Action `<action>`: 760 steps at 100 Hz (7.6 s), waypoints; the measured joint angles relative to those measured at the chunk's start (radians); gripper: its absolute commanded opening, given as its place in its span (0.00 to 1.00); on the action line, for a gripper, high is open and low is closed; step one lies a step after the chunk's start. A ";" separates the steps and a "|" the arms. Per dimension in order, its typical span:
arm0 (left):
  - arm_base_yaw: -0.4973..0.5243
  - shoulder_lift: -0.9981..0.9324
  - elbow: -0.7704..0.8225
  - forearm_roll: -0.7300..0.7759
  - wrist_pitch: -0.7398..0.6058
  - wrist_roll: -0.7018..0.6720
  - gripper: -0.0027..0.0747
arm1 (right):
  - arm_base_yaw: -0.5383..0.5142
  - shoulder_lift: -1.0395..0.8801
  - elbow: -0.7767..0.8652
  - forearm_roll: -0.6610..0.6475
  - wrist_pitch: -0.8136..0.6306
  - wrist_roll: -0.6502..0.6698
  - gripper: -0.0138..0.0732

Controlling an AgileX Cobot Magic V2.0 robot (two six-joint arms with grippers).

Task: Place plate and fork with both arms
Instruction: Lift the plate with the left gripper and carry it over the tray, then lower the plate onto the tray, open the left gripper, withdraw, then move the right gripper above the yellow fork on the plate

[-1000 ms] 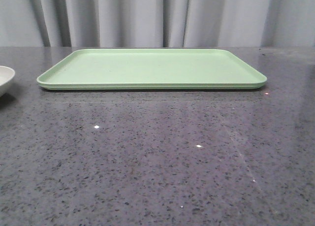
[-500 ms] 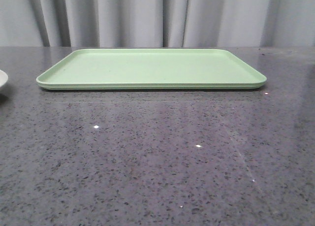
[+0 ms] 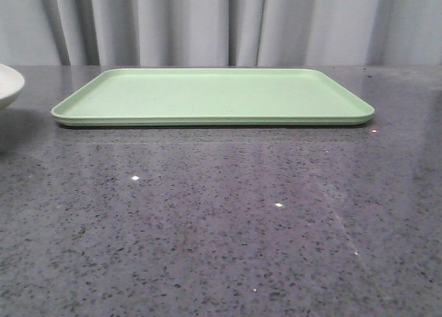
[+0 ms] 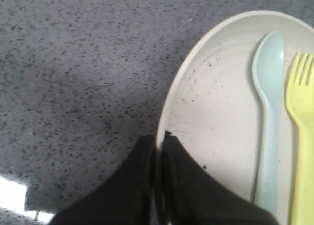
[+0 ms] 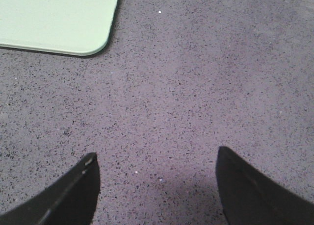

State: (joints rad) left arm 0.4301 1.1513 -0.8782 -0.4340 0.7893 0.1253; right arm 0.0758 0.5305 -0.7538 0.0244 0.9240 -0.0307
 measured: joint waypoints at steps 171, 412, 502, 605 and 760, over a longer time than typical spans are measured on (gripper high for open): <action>-0.737 0.642 -0.544 -0.266 -0.306 -0.162 0.01 | 0.000 0.001 0.000 0.000 -0.053 0.000 0.74; -0.754 0.668 -0.547 0.115 -0.324 -0.503 0.68 | 0.000 0.001 0.000 0.000 -0.061 0.000 0.74; -0.564 0.004 -0.172 0.544 -0.242 -0.503 0.68 | 0.000 0.001 0.000 0.000 -0.061 0.000 0.74; -0.474 -0.806 0.342 0.606 0.067 -0.503 0.67 | 0.000 0.085 -0.099 0.103 -0.123 0.000 0.74; -0.474 -0.806 0.342 0.606 0.067 -0.503 0.67 | 0.441 1.519 -1.308 0.002 0.119 0.270 0.74</action>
State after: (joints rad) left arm -0.0442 0.3452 -0.5366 0.1720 0.8565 -0.3776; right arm 0.5164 2.0495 -2.0617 0.0262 1.0427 0.2394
